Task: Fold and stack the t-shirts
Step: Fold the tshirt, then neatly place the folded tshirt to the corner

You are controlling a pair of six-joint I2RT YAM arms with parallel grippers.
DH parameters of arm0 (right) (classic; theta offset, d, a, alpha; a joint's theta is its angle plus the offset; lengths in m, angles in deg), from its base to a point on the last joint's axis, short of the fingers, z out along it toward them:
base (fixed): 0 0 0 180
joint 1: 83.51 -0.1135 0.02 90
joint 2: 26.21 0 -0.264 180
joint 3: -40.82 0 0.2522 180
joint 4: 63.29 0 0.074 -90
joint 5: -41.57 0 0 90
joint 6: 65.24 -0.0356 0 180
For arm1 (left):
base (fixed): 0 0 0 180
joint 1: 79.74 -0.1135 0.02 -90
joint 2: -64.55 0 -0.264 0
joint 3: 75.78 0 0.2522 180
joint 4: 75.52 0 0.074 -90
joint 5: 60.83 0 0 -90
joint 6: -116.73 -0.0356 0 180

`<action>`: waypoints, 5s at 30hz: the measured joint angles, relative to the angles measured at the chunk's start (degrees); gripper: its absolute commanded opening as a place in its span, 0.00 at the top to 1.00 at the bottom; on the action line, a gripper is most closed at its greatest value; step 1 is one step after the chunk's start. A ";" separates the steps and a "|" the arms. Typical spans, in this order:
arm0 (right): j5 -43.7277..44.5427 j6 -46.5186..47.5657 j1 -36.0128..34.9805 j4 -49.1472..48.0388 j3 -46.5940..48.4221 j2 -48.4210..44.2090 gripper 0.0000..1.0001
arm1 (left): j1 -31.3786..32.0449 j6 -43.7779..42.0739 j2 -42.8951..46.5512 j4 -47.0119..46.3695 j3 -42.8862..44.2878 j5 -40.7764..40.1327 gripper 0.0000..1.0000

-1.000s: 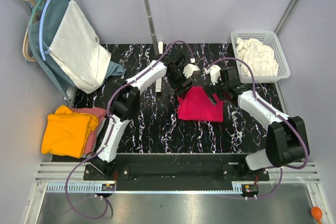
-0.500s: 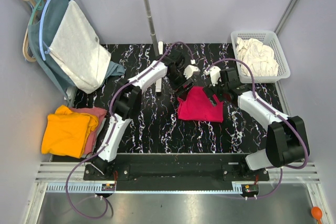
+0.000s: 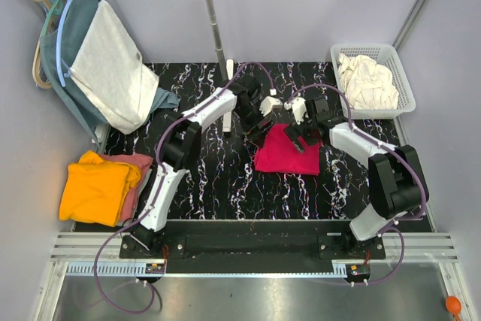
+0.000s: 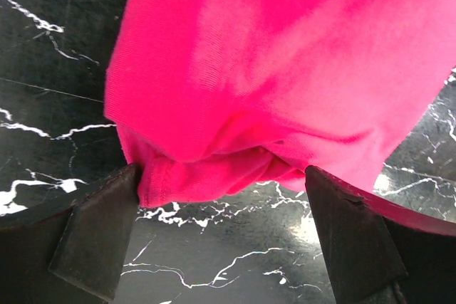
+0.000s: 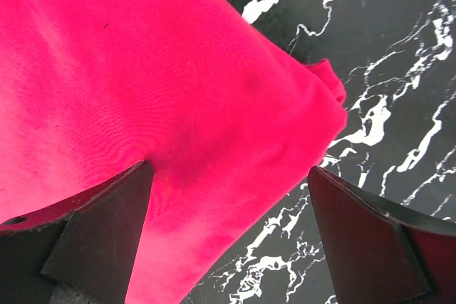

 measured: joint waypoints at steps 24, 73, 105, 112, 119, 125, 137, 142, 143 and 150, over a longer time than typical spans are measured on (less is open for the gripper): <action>0.90 0.63 -1.99 -2.25 -0.02 1.49 0.00 | 1.44 -0.76 0.04 1.84 -0.76 3.48 0.01; 10.82 6.19 -2.34 -4.37 -11.17 -20.52 0.00 | 7.65 11.82 2.08 -10.62 -6.73 -9.03 1.00; 12.11 6.23 -2.34 -3.58 -14.71 -22.69 0.00 | 5.68 -7.19 40.13 -7.56 -51.98 -42.93 1.00; 12.00 6.21 -2.34 -3.08 -14.69 -22.67 0.00 | -0.35 -10.32 53.24 -5.92 -59.08 -49.77 1.00; 11.54 5.95 -2.34 -3.04 -14.71 -22.64 0.00 | -4.04 -12.76 67.32 -0.37 -63.56 -55.65 1.00; 10.99 5.81 -2.36 -3.04 -14.69 -22.64 0.00 | -7.30 -15.28 76.63 6.10 -69.59 -59.87 1.00; 9.11 5.57 -2.34 -3.02 -14.69 -22.64 0.00 | -21.51 -26.03 90.90 14.12 -69.51 -63.91 1.00; 8.94 5.53 -2.34 -3.02 -14.69 -22.73 0.00 | -28.26 -31.54 93.98 13.92 -69.51 -63.84 1.00; 8.85 5.53 -2.34 -2.97 -14.71 -22.80 0.00 | -30.53 -33.14 94.64 13.57 -69.51 -63.43 1.00; 8.72 5.53 -2.36 -2.91 -14.69 -23.93 0.00 | -49.94 -44.70 95.25 8.87 -69.68 -58.60 1.00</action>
